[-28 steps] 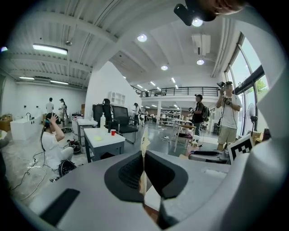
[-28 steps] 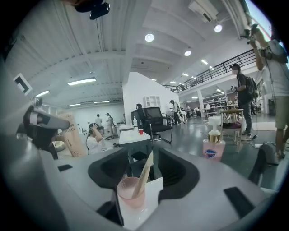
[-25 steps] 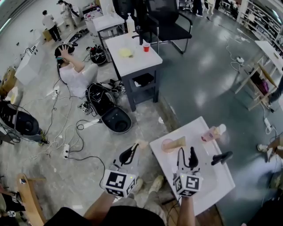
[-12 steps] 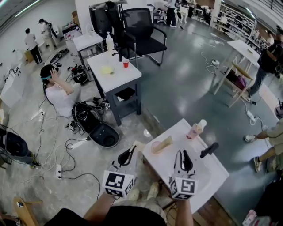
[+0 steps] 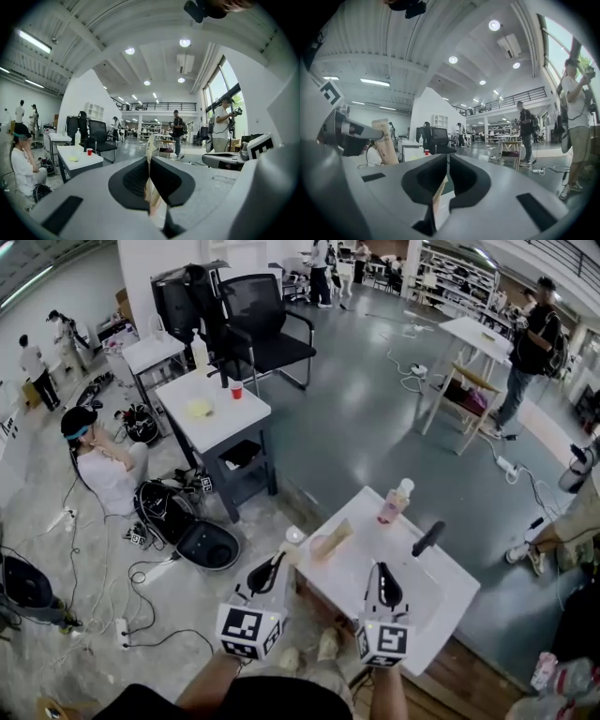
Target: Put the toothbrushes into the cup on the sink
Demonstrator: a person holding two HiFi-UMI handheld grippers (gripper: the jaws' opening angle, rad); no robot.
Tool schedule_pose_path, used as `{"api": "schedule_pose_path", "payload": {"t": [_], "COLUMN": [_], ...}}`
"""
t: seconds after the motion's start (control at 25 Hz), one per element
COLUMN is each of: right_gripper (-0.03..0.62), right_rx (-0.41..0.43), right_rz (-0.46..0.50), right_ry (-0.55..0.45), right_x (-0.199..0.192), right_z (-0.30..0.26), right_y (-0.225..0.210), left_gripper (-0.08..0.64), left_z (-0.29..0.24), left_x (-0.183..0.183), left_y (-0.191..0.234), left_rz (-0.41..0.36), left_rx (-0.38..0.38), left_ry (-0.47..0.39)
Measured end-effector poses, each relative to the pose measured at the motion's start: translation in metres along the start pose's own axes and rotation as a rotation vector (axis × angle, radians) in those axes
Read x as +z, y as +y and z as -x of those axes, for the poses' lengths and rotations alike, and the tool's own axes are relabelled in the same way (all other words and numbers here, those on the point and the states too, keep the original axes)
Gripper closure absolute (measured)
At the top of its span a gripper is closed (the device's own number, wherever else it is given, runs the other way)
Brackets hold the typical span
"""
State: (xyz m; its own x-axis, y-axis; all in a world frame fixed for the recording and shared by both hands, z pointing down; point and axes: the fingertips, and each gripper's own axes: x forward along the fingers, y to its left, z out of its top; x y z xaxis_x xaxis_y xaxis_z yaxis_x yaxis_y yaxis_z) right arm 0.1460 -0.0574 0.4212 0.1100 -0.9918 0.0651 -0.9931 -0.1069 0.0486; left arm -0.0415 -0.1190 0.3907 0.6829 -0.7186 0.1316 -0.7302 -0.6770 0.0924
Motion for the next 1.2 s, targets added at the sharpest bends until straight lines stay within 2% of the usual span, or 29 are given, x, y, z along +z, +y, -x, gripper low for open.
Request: {"api": "schedule_pose_path", "payload": {"t": [0.4,0.88,1.2], "right_gripper": [0.594,0.594,0.594], "right_rx": [-0.053,-0.055,-0.055], "right_rz": [0.004,0.007,0.007], "right_ry": [0.019,0.019,0.033], "right_x": [-0.008,-0.010,-0.017], "right_z": [0.031,0.026,0.019], "right_y": [0.007,0.005,-0.008], "left_gripper": [0.555,0.555,0.555], "left_z": [0.016,0.012,-0.012], "left_x": [-0.003,-0.003,-0.002], "left_y": [-0.005,-0.003,-0.007], "left_rz": [-0.014,-0.011,-0.011], "left_rx": [-0.051,-0.056,-0.057], "left_ry": [0.002,0.006,0.000]}}
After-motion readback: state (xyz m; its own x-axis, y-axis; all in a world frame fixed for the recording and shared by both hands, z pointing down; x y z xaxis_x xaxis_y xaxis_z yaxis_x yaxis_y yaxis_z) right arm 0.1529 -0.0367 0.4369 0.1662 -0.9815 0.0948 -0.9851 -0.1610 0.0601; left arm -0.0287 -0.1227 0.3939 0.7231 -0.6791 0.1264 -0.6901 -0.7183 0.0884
